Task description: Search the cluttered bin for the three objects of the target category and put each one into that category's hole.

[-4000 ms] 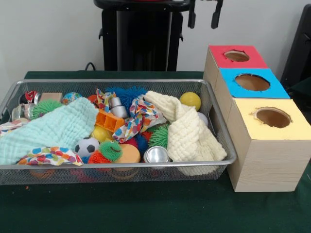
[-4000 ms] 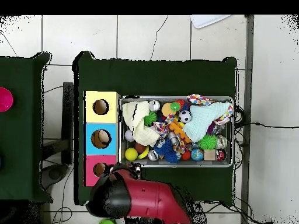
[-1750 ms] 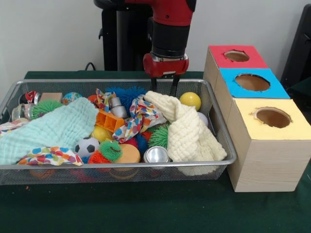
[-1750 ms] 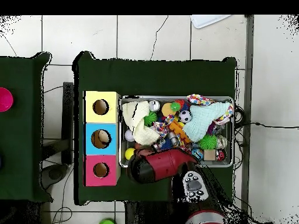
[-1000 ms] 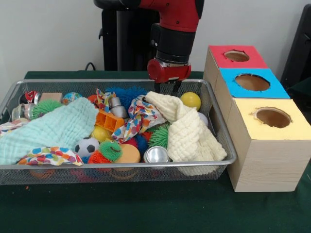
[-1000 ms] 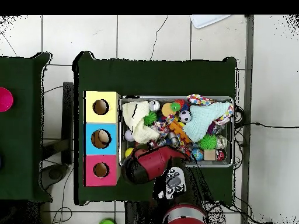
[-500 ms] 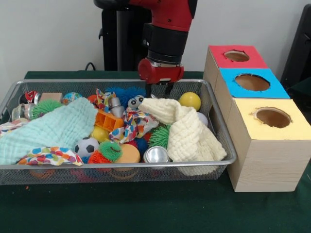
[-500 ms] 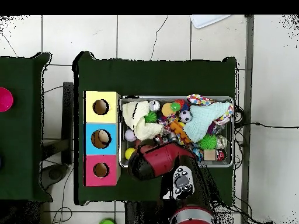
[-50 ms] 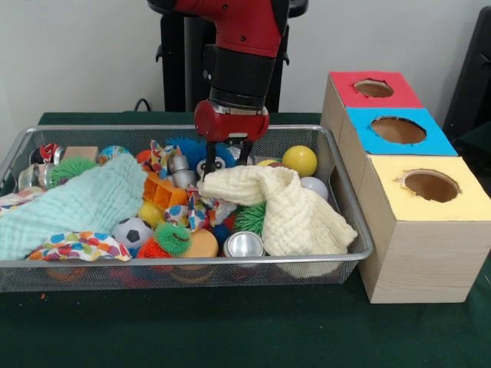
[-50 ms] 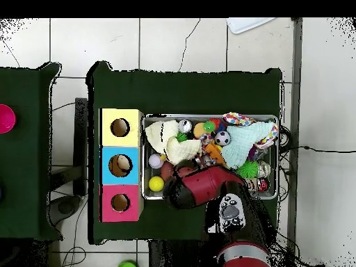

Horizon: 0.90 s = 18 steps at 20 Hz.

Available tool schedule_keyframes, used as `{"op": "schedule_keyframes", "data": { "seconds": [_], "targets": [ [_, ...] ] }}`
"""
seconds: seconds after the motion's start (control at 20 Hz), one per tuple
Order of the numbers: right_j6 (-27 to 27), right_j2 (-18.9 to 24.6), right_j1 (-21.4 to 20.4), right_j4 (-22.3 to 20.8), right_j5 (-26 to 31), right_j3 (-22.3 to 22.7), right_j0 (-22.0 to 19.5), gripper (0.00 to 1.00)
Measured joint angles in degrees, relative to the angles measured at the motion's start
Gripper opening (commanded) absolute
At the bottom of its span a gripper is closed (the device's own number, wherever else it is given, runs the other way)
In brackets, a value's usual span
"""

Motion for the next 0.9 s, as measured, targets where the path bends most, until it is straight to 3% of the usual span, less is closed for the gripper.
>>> {"op": "schedule_keyframes", "data": {
  "seconds": [0.9],
  "targets": [
    [0.0, 2.8, 1.3, -0.6, -0.5, -0.4, -3.8, 1.00]
  ]
}}
